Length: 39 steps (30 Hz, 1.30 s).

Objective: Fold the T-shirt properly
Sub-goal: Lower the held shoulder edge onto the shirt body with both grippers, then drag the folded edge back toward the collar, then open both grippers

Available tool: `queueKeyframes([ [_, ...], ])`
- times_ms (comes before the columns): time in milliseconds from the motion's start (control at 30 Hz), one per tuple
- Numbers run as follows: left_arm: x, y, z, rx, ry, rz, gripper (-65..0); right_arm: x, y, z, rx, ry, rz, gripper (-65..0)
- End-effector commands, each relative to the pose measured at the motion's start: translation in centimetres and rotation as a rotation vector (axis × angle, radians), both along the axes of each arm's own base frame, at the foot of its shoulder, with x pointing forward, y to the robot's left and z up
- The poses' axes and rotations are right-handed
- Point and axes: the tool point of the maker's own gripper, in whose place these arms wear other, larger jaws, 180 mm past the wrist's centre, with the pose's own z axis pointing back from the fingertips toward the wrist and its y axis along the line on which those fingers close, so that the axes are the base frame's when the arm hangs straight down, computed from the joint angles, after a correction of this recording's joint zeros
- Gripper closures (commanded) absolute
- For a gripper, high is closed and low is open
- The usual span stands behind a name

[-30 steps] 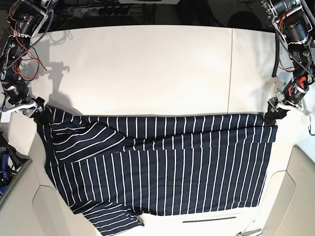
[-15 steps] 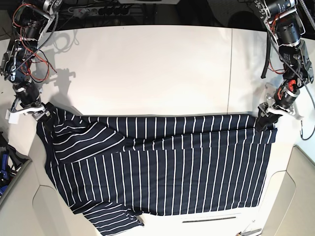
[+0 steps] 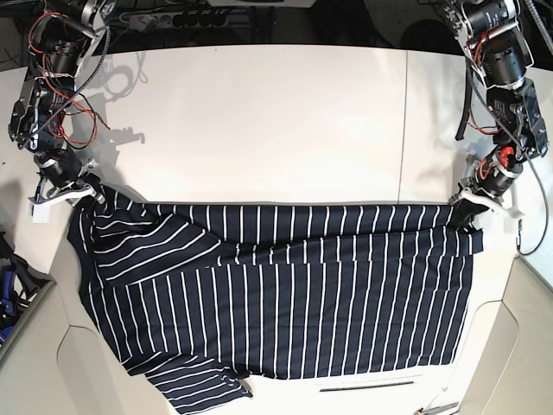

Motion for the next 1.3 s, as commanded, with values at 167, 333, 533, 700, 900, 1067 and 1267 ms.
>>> queueKeyframes([
  [167,1.3,1.7,3.6,0.021,-0.06,-0.039,0.0,0.4,-0.3,2.3,-0.048,-0.012,0.058,0.0],
  [333,0.7,2.0,3.9,-0.028,-0.034,-0.049,0.0,-0.3,-0.5,4.0,-0.078,-0.045,0.077,0.0],
  [533,-1.1,1.4,4.2,-0.053,-0.032,-0.073,0.0,-2.8,-0.4,4.5,-0.112,-0.024,0.12,0.0],
  [700,-3.9,0.3,4.9,0.001,-0.037,-0.128,0.0,-5.2,-0.3,4.8,-0.15,-0.018,0.14,0.0],
  [900,-7.7,-0.3,5.7,0.049,-0.036,-0.144,0.0,-7.8,-1.0,5.7,-0.213,0.003,0.185,0.0],
  [1067,-10.7,0.1,6.5,0.069,-0.022,-0.121,0.0,-9.7,-1.7,6.3,-0.255,0.026,0.217,0.0],
  [1267,-13.0,-1.2,7.0,0.078,-0.012,-0.142,0.0,-11.3,-2.3,6.3,-0.244,0.069,0.229,0.0],
])
